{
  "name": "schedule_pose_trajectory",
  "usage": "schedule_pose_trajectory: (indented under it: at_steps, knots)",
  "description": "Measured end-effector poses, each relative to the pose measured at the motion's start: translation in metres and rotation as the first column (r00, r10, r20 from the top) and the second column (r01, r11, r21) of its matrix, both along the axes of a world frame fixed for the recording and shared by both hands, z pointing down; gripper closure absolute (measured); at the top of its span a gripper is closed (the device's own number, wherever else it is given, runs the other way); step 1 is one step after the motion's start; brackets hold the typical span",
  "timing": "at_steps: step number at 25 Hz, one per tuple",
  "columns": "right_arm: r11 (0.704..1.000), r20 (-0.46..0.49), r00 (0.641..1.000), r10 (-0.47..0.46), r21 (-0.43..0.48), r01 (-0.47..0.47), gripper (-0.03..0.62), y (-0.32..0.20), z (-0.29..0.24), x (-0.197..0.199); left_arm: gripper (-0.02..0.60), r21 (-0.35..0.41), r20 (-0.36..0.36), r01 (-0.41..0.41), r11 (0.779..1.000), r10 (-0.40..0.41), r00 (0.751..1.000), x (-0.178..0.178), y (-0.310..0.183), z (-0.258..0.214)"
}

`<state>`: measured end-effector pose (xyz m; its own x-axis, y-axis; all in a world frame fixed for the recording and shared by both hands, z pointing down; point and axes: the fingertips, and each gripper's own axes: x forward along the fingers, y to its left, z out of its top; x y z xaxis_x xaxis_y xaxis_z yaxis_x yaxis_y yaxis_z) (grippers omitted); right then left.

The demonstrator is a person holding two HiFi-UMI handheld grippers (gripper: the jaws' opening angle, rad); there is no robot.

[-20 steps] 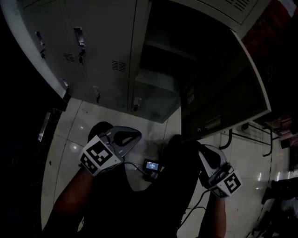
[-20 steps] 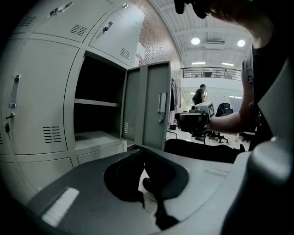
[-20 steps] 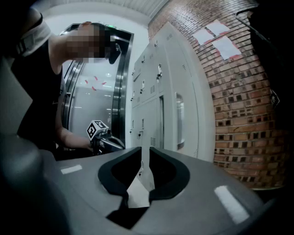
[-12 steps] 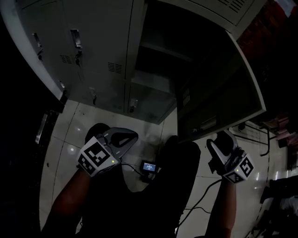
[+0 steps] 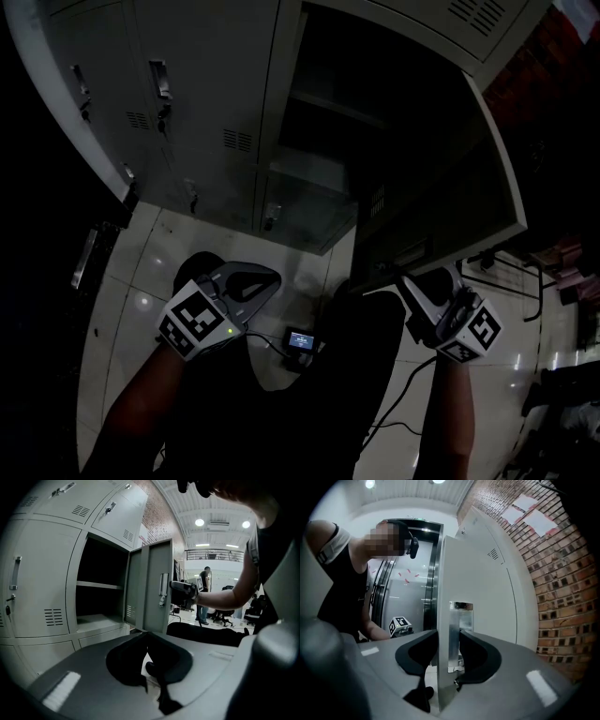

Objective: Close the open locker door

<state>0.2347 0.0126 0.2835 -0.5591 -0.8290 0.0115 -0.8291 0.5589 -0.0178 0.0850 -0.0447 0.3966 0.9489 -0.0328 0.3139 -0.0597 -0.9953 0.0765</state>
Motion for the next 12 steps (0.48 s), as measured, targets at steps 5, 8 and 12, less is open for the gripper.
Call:
schedule_pose_trajectory:
  at_steps: [5,8,12]
  knots:
    - [0.999,-0.060,0.998,0.037,0.029,-0.035,0.453,-0.021,-0.003,-0.032,0.569,-0.003,-0.015,0.003,1.000,-0.003,1.000,-0.002,-0.001,-0.002]
    - [0.998,-0.097,0.994,0.047,0.040,-0.043,0.459,-0.040,-0.003,-0.049,0.569,-0.005,-0.029,0.006,1.000,-0.006,1.000,-0.004,-0.001,-0.005]
    - [0.998,-0.083,0.995,0.058,0.036,-0.055,0.470,-0.073,-0.006,-0.071,0.569,-0.009,-0.044,0.013,1.000,-0.013,0.999,-0.007,-0.001,-0.007]
